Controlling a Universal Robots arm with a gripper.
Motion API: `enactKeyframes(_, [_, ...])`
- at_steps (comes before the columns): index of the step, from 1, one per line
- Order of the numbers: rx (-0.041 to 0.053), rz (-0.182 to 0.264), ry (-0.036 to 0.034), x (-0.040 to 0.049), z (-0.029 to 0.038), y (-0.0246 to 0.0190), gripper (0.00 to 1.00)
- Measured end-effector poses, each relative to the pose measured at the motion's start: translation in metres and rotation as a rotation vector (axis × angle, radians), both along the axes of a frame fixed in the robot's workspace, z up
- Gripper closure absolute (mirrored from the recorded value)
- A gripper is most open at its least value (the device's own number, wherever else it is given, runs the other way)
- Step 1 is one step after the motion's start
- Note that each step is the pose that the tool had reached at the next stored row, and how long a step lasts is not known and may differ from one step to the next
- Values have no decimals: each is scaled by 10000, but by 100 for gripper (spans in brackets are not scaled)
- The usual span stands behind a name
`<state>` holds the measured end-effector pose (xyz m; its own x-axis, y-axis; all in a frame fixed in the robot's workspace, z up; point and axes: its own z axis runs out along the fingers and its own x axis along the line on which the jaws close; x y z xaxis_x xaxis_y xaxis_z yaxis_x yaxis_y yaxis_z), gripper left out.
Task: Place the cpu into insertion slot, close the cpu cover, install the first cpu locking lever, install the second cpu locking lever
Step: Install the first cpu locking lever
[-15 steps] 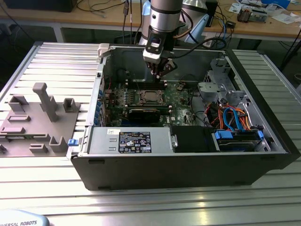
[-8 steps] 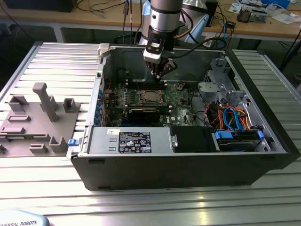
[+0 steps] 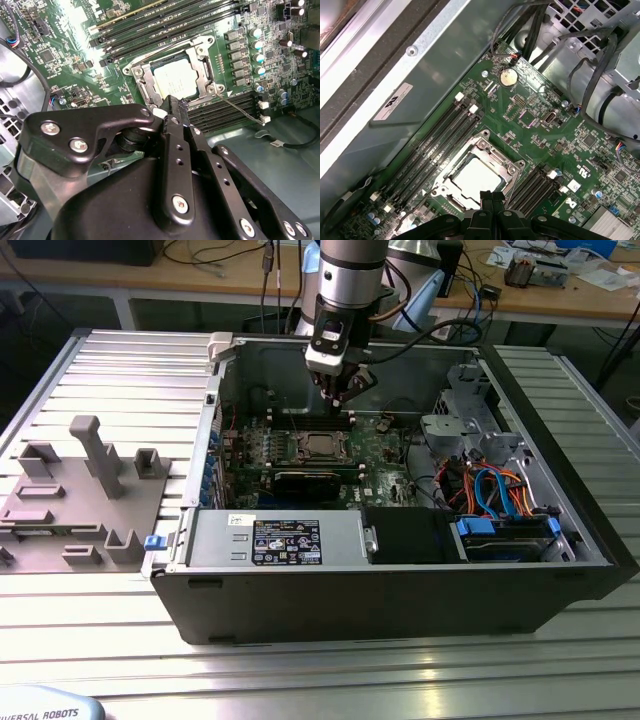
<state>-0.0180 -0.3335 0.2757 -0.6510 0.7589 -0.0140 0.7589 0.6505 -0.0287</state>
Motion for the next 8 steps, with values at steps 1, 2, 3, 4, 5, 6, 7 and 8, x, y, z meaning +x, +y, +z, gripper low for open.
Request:
enactKeyframes(1, [0, 9, 0, 0, 0, 0, 89])
enactKeyframes(2, [0, 19, 0, 0, 0, 0, 89])
enactKeyframes(3, [-1, 35, 0, 0, 0, 0, 89])
enactKeyframes(4, [0, 53, 0, 0, 0, 0, 89])
enactKeyframes(5, [1, 66, -1, 0, 0, 0, 89])
enactKeyframes(6, [0, 75, 0, 0, 0, 0, 89])
enactKeyframes(7, [-1, 92, 1, 0, 0, 0, 89])
enactKeyframes(8, [-1, 108, 0, 0, 0, 0, 89])
